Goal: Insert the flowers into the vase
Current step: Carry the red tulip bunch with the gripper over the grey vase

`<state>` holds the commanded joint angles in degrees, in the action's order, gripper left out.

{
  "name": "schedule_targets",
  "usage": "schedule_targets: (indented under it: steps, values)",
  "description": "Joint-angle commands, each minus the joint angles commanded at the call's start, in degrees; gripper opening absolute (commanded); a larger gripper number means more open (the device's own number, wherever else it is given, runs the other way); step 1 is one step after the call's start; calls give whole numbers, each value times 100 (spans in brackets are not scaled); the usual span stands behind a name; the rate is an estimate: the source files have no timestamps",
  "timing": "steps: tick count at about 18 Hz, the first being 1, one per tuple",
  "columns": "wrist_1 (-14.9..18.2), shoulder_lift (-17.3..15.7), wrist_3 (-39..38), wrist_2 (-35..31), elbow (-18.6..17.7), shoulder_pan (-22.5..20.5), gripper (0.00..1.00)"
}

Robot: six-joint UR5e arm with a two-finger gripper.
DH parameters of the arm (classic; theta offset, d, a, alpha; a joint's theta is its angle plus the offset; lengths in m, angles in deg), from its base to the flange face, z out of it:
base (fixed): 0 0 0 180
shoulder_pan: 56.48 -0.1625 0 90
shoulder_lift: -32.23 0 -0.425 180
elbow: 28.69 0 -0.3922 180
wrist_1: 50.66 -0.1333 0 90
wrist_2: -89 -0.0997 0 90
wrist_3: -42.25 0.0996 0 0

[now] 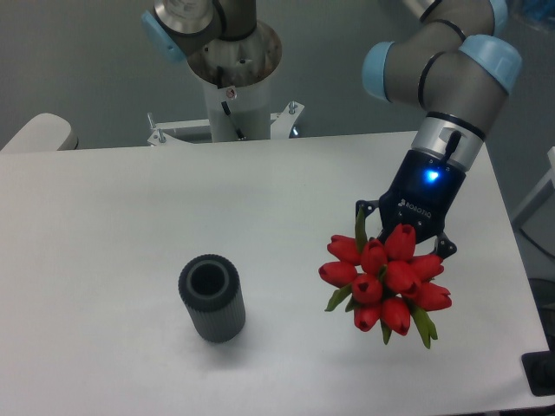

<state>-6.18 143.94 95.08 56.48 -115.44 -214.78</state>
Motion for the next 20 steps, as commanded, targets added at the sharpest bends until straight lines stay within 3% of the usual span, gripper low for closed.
schedule_targets:
  steps: [8,20]
  values:
    - [-26,-35,0,201,-70,70,24]
    - [-97,-167,-377,281,-246,571,24]
